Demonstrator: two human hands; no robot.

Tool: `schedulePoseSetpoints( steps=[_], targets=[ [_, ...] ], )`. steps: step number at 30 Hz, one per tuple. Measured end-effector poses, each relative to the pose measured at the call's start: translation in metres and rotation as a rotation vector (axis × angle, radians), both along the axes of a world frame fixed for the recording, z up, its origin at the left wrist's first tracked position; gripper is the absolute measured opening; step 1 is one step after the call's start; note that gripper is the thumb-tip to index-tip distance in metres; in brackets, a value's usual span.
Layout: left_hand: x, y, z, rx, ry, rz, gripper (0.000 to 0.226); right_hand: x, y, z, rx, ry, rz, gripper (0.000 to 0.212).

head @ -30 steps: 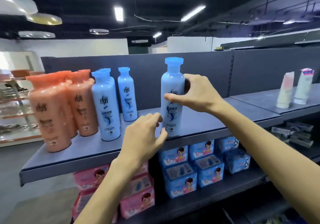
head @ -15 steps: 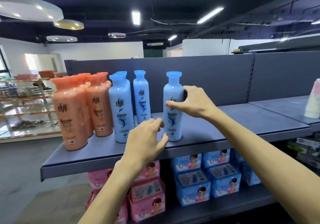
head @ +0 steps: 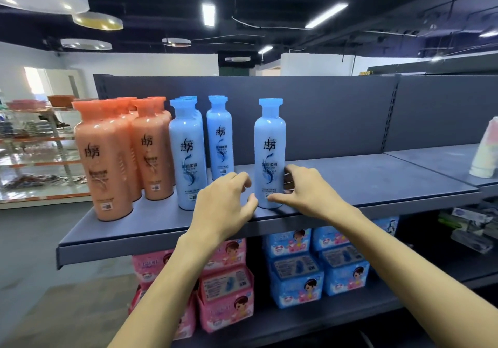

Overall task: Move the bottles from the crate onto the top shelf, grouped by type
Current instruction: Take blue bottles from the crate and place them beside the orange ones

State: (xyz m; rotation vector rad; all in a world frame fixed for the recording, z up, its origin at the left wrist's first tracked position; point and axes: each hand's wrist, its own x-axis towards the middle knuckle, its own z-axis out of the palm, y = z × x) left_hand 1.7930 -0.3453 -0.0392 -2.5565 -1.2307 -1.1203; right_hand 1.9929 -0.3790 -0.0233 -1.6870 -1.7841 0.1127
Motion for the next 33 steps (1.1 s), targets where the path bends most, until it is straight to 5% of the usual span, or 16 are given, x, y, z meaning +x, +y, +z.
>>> schedulePoseSetpoints(
  steps=[18,33],
  targets=[
    [-0.046,0.023,-0.012,-0.029,-0.041,0.132,0.018,-0.056,0.068,0.007,-0.125,0.028,0.05,0.043],
    [-0.041,0.027,-0.013,0.108,-0.086,0.093,0.012,-0.072,0.096,-0.008,0.008,0.181,0.037,0.047]
  ],
)
